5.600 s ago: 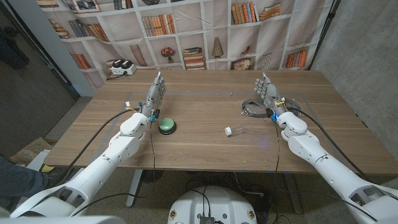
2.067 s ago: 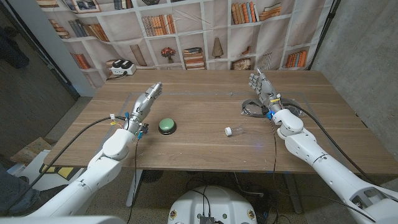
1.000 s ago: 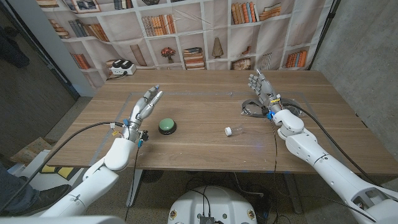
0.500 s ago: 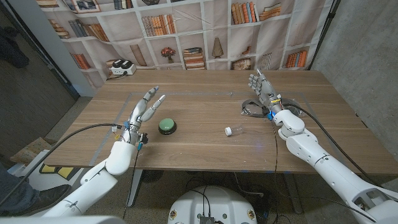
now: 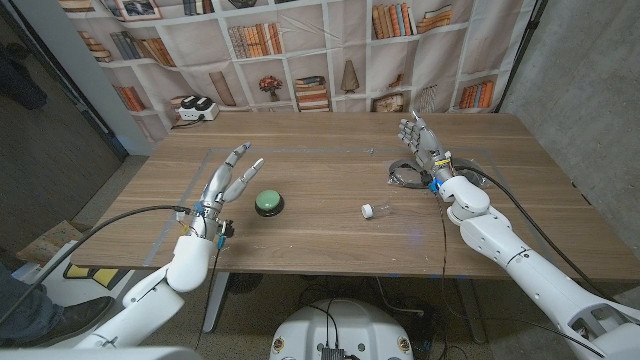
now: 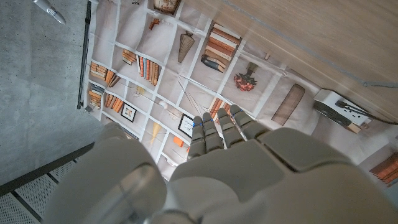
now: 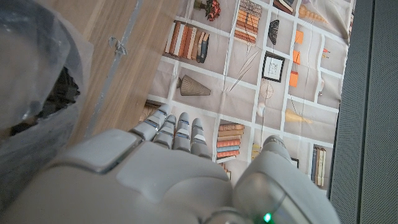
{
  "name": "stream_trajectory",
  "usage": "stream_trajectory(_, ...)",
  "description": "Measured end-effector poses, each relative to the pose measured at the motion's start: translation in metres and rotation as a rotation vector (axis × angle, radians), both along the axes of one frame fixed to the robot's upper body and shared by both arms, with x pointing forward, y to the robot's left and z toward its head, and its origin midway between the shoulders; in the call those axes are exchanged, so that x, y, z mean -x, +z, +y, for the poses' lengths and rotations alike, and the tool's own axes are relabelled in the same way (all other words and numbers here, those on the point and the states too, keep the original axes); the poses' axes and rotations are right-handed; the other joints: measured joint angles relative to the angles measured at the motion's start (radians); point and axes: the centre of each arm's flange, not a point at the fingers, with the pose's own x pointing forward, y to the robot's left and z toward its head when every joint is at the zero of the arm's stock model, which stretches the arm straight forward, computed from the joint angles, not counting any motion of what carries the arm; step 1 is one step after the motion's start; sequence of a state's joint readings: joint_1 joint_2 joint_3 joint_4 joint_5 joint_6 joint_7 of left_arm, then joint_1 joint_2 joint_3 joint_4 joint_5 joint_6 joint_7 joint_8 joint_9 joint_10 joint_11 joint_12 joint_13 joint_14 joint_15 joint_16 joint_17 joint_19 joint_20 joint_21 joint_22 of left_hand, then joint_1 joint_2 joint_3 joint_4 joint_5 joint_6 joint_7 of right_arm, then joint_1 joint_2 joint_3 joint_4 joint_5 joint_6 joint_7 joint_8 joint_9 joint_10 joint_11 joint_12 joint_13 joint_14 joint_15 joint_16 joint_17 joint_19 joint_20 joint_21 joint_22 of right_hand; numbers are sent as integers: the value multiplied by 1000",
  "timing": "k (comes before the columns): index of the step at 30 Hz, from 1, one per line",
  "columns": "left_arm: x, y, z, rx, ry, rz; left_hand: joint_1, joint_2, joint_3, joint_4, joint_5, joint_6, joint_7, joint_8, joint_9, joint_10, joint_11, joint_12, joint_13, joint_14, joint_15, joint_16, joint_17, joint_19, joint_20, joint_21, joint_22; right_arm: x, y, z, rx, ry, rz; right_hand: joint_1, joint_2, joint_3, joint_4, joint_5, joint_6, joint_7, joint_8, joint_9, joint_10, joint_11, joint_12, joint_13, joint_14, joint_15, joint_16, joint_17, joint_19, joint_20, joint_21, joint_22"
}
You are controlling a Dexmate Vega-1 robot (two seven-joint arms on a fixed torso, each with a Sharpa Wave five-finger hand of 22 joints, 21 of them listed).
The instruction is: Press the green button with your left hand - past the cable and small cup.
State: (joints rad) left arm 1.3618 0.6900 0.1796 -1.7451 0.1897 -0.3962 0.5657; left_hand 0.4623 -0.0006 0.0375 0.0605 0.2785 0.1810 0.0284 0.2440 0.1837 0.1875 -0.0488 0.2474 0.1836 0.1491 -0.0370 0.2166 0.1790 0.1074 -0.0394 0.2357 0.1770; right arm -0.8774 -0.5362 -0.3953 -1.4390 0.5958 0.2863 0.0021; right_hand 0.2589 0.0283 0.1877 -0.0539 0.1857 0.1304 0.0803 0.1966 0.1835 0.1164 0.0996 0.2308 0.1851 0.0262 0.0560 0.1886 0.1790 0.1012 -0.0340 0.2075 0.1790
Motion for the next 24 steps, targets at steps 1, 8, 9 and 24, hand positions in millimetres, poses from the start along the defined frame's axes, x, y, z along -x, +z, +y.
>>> stream_trajectory(1,3,-3,0,0,3,2,0,0,0,0,0,3,-3,0,0,0,0,0,0,1,1,0,0,2,-2,0,0,0,0,0,0,-3,2,0,0,0,0,0,0,0,0,0,0,0,0,0,0,0,0,0,0,0,0,0)
stream_trajectory(8,10,-8,2,-13,43,-14,3,3,0,0,0,20,-8,0,0,21,-6,0,0,16,-2,0,0,7,4,0,0,1,0,2,4,-3,3,0,0,0,0,0,0,0,0,0,0,0,0,0,0,0,0,0,0,0,0,0)
stream_trajectory(9,12,-9,3,-17,52,-17,3,3,0,0,0,21,-7,0,0,23,-9,0,0,16,-2,0,0,7,4,0,0,1,0,2,5,-2,3,0,0,0,0,0,0,0,0,0,1,1,0,0,0,0,0,0,0,0,0,0)
stream_trajectory(24,25,-21,1,-43,144,-45,13,13,-4,-4,7,50,-14,0,0,46,-10,0,0,31,-4,0,0,12,-1,-8,0,-1,4,9,17,8,4,0,0,0,0,0,0,0,0,0,5,5,0,0,-1,-1,0,0,0,0,0,0)
